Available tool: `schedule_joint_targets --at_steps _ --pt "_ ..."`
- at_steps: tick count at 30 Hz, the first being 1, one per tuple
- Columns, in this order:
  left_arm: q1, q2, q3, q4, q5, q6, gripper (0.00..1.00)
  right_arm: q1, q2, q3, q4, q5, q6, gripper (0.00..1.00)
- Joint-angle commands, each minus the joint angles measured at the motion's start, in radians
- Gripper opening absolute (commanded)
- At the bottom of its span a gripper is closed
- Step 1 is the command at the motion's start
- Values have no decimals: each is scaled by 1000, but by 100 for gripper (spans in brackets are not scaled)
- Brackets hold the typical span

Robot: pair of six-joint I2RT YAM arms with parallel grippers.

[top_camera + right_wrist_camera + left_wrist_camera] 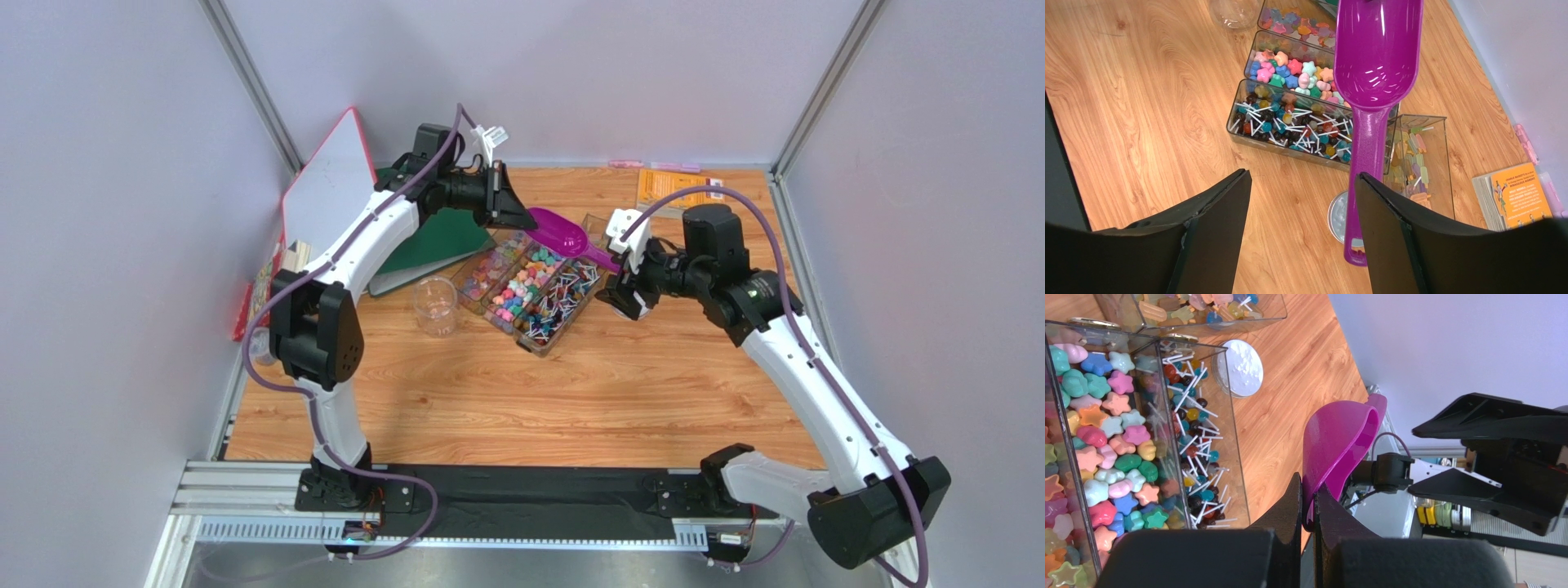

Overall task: Pack the candies
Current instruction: Pick up the spatula from the center of the board.

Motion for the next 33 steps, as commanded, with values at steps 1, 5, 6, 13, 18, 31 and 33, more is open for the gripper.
schedule_joint_targets --at_steps 1,5,6,13,18,31,33 --pt "3 -73 -6 50 21 -62 0 10 27 -26 111 52 -22 68" --pt "3 -89 -26 53 34 -68 0 10 62 -17 166 79 -13 68" --pt "3 -90 -33 51 39 -68 0 10 68 -14 172 83 -11 68" --pt "3 -99 -46 46 47 -54 0 -3 88 -15 197 103 -26 69" --pt "2 -106 -41 39 51 -42 0 -13 102 -23 195 88 -29 68" --pt "3 -104 -39 22 64 -20 0 -14 140 -38 209 89 -36 60" --pt "5 -101 -39 22 65 -20 0 -13 146 -35 212 97 -33 59"
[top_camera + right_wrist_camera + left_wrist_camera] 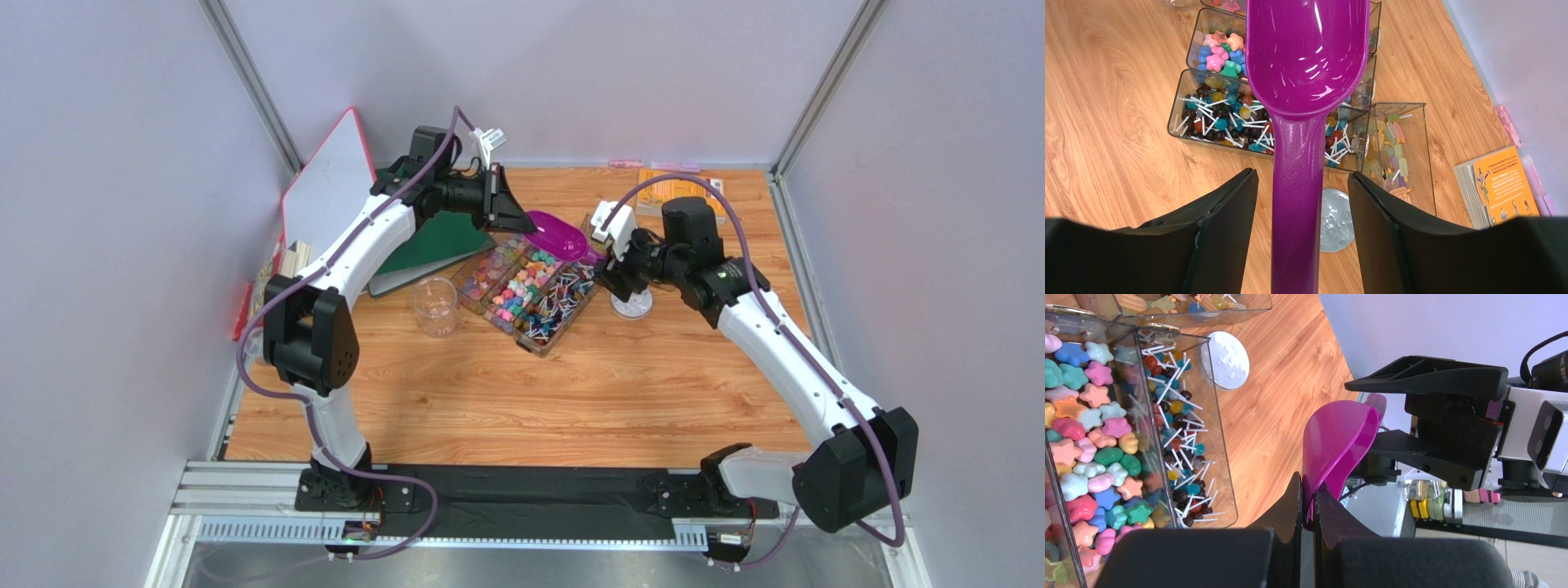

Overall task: Pack the candies
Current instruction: Pick up the spatula from the center of the board, then pick up the packing bottle from the center of the board.

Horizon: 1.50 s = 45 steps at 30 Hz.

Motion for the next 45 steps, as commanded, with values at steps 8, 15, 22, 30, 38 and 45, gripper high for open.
schedule_joint_targets --at_steps 8,15,22,30,38,45 --pt "6 -57 4 -3 40 11 0 -2 22 2 75 -1 12 54" --pt "8 -54 4 2 48 14 0 1 40 2 90 -6 21 38" --pt "14 -61 19 -52 11 134 22 -7 36 2 63 -6 11 0" --pt "20 -84 186 -385 -588 884 72 -153 -26 51 -75 26 152 0" --pt "0 -389 -203 -491 -665 1304 64 -191 -59 27 -209 38 115 0" --pt "-22 -551 -490 -460 -741 1345 64 -193 -46 31 -236 51 136 0"
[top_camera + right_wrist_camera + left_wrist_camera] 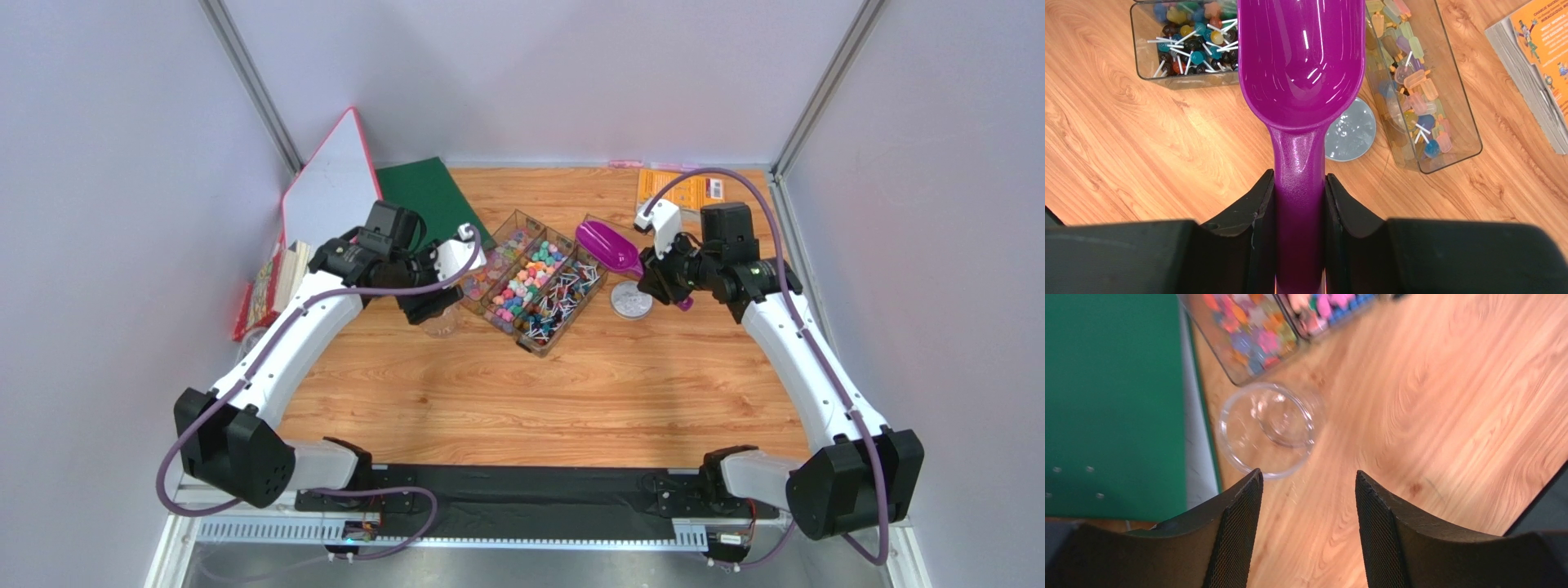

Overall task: Pack the candies
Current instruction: Pick up the packing bottle from the center of the board.

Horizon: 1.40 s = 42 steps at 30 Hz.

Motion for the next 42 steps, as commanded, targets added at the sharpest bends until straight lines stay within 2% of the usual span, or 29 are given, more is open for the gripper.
schedule_joint_targets --at_steps 1,13,22,23,26,27,29,30,32,38,42 --pt "-2 -22 -87 27 -63 90 64 -3 -8 30 -9 7 23 0" --pt "-14 113 -140 256 -107 65 64 -5 -17 24 -26 9 23 0" --pt "-18 205 -107 265 -96 47 61 -3 -72 -19 -26 13 34 0" --pt "-19 210 -105 259 -95 47 58 -3 -72 -22 -24 16 33 0" --pt "-21 211 -105 235 -80 44 39 -3 -78 -27 -24 21 32 0" --pt "-21 210 -105 227 -78 42 30 -3 -80 -28 -23 22 32 0" --pt "-21 205 -116 213 -78 42 20 -3 -77 -31 -20 24 30 0" --pt "-21 201 -120 207 -76 42 10 -3 -75 -31 -20 24 30 0" --pt "-21 179 -117 169 -69 44 0 -3 -69 -27 -18 23 27 0" --pt "-60 -6 -139 -30 29 97 0 -5 -59 -11 -17 42 12 0" --pt "-119 -100 -70 -288 274 261 0 -17 -52 -16 -17 44 15 0"
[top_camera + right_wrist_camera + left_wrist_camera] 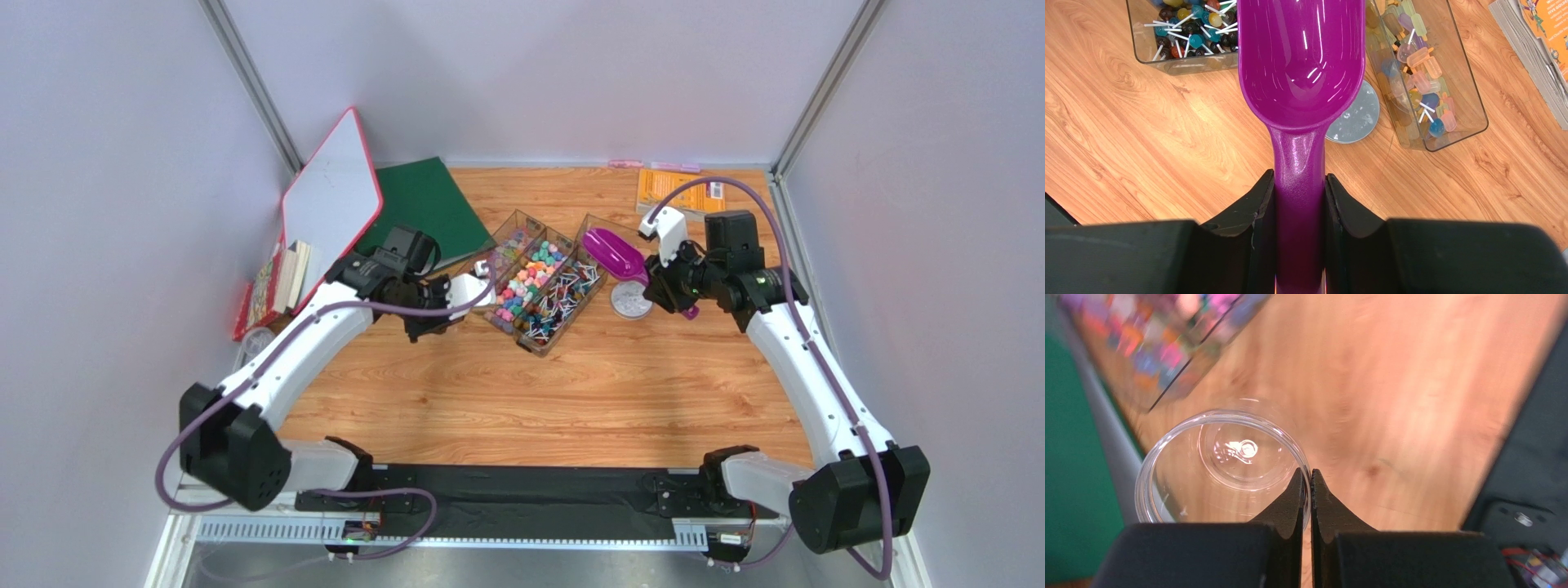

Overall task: Pack the candies
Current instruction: Pick up the packing bottle from the center of the board, then place the packing bottle at the center of the board.

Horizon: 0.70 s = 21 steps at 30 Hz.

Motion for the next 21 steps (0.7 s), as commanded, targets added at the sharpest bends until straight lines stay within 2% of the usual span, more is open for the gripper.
schedule_joint_targets --at_steps 1,3,6,9,15,17,21 --pt "-66 -132 83 -329 307 233 0 -15 0 14 26 16 3 0" --pt "-80 -159 91 -331 430 288 0 -37 9 12 32 20 10 0" --pt "-177 -150 84 -243 444 273 0 -82 28 17 35 22 43 0" --pt "-273 -53 116 -224 467 256 0 -126 40 17 18 20 47 0" --pt "-403 171 235 -172 434 87 0 -169 31 21 -43 33 -35 0" --pt "-464 202 258 -148 409 45 3 -181 22 24 -49 43 -57 0" --pt "-538 240 249 -57 391 -42 3 -193 9 41 -60 54 -57 0"
